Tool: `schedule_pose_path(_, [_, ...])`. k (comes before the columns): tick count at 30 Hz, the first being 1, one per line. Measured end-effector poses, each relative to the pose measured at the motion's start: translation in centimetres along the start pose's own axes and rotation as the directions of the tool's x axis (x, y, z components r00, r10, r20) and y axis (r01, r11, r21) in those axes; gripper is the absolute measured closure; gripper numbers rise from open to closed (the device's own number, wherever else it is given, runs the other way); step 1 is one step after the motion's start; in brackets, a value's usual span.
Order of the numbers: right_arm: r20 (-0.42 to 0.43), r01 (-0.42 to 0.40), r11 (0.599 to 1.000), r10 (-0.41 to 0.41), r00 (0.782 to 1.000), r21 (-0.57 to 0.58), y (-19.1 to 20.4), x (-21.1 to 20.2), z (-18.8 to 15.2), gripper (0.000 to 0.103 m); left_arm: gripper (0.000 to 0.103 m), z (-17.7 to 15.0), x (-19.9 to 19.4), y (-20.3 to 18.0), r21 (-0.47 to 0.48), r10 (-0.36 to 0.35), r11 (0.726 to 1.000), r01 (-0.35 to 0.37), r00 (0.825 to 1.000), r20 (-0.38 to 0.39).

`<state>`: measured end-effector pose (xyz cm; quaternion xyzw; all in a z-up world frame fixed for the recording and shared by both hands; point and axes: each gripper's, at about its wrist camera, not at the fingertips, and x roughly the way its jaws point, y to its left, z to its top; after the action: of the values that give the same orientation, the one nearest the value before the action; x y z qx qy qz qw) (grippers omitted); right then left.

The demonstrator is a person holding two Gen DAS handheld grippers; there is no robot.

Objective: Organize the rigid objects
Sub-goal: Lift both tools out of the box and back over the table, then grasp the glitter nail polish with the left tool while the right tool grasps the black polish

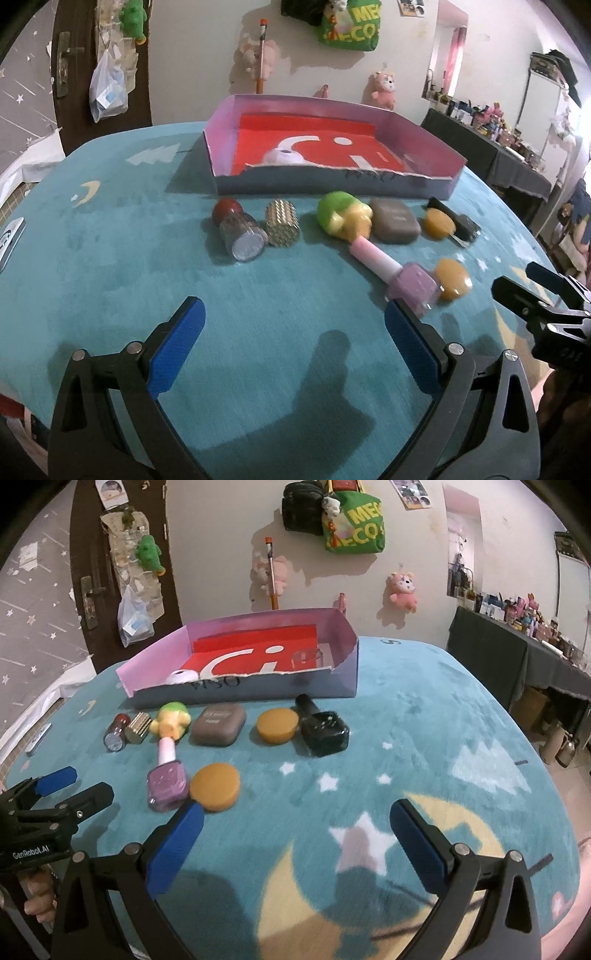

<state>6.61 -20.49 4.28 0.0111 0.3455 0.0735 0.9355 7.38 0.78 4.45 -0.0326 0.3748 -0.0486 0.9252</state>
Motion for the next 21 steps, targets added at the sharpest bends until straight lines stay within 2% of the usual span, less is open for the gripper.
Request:
schedule_pose_path(11, [-0.061, 0.036, 0.999, -0.035, 0.998, 0.02, -2.1, 3.3, 3.6, 0.0, 0.004, 4.1, 3.6, 2.2, -0.039, 0.082, 0.996, -0.085, 0.994, -0.072])
schedule_pose_path(16, [-0.115, 0.056, 0.998, -0.056, 0.992, -0.004, -2.7, 5.2, 4.8, 0.0, 0.004, 5.2, 5.3, 3.1, -0.037, 0.117, 0.992, -0.122, 0.987, -0.113])
schedule_pose_path(21, [-0.153, 0.078, 0.996, -0.082, 0.985, -0.031, -3.0, 6.7, 5.5, 0.0, 0.004, 5.5, 6.2, 3.8, -0.023, 0.123, 0.992, -0.128, 0.982, -0.145])
